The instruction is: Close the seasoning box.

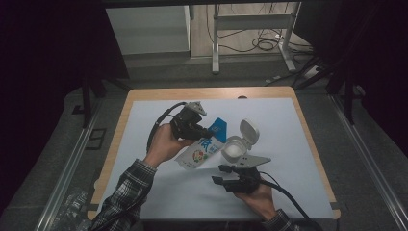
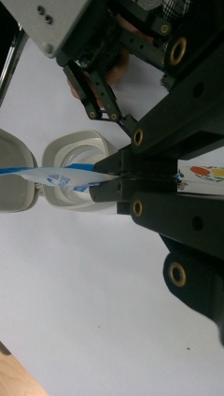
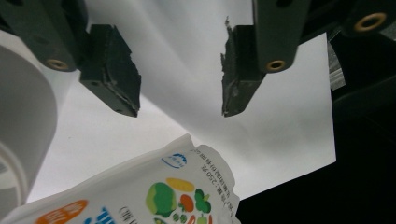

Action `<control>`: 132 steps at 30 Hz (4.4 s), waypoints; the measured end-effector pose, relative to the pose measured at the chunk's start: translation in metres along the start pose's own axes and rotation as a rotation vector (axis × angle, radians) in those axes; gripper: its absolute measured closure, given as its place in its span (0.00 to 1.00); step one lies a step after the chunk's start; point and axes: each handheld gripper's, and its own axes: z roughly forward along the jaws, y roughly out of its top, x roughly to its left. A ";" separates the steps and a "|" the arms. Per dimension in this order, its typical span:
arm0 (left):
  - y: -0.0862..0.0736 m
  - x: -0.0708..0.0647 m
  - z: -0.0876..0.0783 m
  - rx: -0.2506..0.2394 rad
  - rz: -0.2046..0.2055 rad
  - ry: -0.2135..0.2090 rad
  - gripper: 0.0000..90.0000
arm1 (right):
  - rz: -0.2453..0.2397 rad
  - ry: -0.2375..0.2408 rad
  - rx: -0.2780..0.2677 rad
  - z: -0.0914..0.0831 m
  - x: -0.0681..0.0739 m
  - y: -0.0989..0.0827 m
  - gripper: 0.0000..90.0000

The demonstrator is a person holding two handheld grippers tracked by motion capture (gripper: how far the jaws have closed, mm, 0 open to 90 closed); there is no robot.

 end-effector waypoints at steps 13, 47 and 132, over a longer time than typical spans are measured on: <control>-0.012 -0.001 -0.008 -0.111 0.017 -0.023 1.00 | 0.006 0.005 -0.009 -0.010 -0.005 0.006 0.64; -0.048 0.001 -0.023 -0.256 0.042 -0.114 1.00 | 0.011 0.003 -0.095 -0.032 -0.025 0.049 0.67; -0.216 -0.008 0.034 -0.021 -0.353 0.416 0.00 | -0.105 -0.154 0.092 0.049 -0.013 0.145 0.99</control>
